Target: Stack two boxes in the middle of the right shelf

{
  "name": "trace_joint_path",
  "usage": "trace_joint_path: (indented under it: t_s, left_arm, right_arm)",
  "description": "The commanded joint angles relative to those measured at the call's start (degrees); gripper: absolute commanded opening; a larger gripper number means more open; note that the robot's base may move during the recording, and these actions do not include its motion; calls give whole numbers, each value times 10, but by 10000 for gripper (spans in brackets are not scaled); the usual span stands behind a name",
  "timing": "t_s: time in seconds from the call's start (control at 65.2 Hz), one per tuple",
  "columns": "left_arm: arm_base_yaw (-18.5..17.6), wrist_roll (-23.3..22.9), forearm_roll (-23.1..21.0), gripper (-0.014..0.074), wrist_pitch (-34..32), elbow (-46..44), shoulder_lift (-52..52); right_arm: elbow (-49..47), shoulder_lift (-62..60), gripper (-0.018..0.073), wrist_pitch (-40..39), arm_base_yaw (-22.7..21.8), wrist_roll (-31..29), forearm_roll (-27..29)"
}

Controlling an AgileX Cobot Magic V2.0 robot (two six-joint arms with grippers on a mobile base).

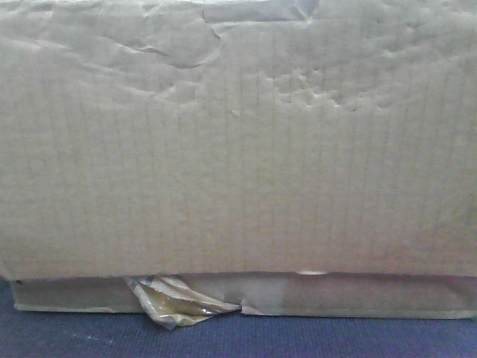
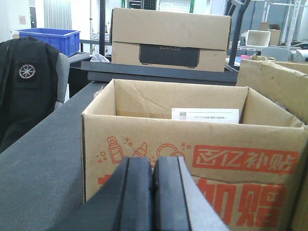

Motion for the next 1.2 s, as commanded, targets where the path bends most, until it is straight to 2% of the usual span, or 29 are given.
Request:
trace_joint_path:
  t_s: [0.0, 0.889, 0.966, 1.181]
  left_arm:
    - [1, 1, -3, -100, -8, -1, -2]
    - [1, 1, -6, -100, -23, -1, -2]
    - [1, 1, -6, -100, -2, -5, -2]
    - [1, 1, -3, -100, 155, -128, 8]
  right_arm:
    - [0, -2, -162, -13, 2, 0, 2]
    - [0, -2, -162, -13, 2, 0, 2]
    - [0, -2, -162, -13, 2, 0, 2]
    - [0, -2, -162, -13, 2, 0, 2]
